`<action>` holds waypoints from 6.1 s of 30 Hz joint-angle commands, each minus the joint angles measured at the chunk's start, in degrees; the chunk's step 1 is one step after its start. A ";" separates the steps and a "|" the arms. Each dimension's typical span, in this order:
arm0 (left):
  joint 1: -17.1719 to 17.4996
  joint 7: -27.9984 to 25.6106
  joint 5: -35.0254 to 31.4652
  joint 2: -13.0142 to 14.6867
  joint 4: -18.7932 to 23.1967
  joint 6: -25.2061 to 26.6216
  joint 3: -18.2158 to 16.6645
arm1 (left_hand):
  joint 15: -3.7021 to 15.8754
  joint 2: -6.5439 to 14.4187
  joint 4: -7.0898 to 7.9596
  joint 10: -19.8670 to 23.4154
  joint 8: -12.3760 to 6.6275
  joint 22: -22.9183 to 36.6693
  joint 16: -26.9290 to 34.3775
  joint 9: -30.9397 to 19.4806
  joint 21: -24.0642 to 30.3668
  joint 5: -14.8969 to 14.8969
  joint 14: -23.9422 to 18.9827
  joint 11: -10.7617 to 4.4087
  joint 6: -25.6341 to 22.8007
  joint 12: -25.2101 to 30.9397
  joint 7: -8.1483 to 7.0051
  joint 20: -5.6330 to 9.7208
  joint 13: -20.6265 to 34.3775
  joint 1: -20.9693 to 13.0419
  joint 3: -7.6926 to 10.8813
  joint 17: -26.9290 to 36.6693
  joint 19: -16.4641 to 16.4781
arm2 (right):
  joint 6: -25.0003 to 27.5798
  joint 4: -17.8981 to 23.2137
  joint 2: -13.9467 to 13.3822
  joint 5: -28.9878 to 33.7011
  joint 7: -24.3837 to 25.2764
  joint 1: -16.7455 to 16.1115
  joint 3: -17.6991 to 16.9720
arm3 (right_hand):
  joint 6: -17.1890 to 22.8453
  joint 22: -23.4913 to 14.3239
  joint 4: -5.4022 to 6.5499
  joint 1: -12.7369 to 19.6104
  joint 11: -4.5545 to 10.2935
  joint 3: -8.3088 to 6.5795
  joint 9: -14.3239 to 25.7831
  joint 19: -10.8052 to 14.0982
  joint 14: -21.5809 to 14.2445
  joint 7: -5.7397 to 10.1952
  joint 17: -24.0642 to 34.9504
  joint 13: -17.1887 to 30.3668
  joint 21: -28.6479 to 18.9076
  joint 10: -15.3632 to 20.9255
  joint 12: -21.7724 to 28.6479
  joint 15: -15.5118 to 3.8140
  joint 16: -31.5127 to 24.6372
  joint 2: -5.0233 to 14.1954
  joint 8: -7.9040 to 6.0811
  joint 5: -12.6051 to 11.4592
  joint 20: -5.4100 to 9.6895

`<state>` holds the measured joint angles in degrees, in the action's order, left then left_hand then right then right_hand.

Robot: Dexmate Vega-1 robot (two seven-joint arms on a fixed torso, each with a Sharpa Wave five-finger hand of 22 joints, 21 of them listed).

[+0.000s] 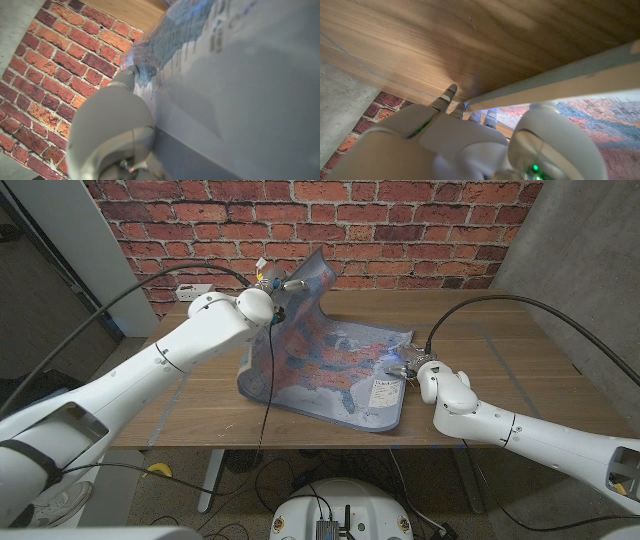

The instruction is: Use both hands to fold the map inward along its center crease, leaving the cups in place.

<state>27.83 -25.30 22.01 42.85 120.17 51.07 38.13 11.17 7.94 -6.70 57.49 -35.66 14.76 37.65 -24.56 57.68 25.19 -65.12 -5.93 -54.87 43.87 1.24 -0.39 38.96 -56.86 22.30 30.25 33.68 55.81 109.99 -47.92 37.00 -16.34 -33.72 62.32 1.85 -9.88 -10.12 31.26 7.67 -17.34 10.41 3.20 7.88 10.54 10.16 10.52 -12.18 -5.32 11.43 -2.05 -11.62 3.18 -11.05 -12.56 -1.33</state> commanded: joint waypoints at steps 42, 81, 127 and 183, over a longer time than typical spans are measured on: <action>0.62 38.40 15.62 -19.13 -43.40 -35.87 -0.82 | -0.48 0.62 0.67 -3.57 5.59 -4.76 -17.04 6.11 -3.06 -9.31 1.40 -0.06 -0.28 -6.45 1.23 -4.84 -9.16 6.41 7.04 -13.25 -8.73 | -3.96 -3.29 2.13 3.33 -3.72 -2.00 -3.95 | 0.44 0.02 0.20 4.55 0.23 -0.26 0.17 1.37 -0.55 0.18 -0.03 0.16 0.44 0.35 -0.36 -3.75 0.59 -1.33 -0.15 -1.49 0.87; -6.88 60.52 9.23 -31.96 -76.82 -53.06 3.33 | -13.55 -8.59 7.11 -16.67 25.00 -4.57 -25.68 14.24 -18.27 -14.95 22.06 11.30 24.13 -26.24 -4.45 -11.85 -20.72 34.56 -1.10 -19.19 -18.45 | -0.51 -0.43 1.01 2.49 -2.61 -3.38 -5.47 | 0.50 -0.02 0.89 5.32 0.22 0.27 0.19 1.45 -0.72 0.08 0.01 0.17 0.75 0.28 -0.43 -3.28 0.61 -1.83 0.00 -1.79 0.66; -10.30 63.37 2.96 -33.04 -80.13 -54.17 5.08 | -15.37 -9.03 7.23 -29.27 24.89 -4.28 -26.50 14.32 -24.21 -14.07 32.12 12.92 36.91 -32.54 -2.84 -11.90 -24.57 39.21 -2.97 -19.42 -18.18 | 2.97 3.74 9.83 -8.21 48.40 -16.71 -24.68 | 14.02 -0.21 8.30 7.20 -0.50 -6.08 0.47 9.60 -10.76 -2.06 1.32 0.31 -0.40 13.29 1.13 -5.50 -2.34 7.64 -1.51 1.90 1.78; -13.63 62.11 -3.44 -34.54 -85.29 -68.94 7.04 | -14.09 -4.52 2.98 -17.80 20.82 -3.93 -25.22 13.48 -27.80 -15.03 29.21 11.18 16.33 -27.36 5.44 -11.86 -23.83 36.01 0.99 -19.59 -16.75 | 0.42 -7.72 6.99 -27.92 21.09 0.05 -11.15 | 12.23 -0.19 9.87 2.31 -1.60 -3.28 0.47 8.91 -9.76 -2.97 0.74 0.35 0.55 11.94 -0.23 -4.09 -0.97 6.97 0.06 2.37 1.16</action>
<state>15.11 37.76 20.64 7.69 34.03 -15.19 44.60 -2.86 2.98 -3.48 39.35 -14.64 10.48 12.43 -10.83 29.65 10.12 -35.54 5.22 -37.88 16.11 6.76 -12.18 14.83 -20.61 22.97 10.67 16.39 55.28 104.97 -41.06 10.92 7.10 -36.63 47.98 14.09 -10.02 -0.14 33.46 6.23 -20.48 10.80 12.18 -2.25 7.48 10.93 10.52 -11.65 6.54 11.21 -1.95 -12.68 9.69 -11.00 -9.96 -0.52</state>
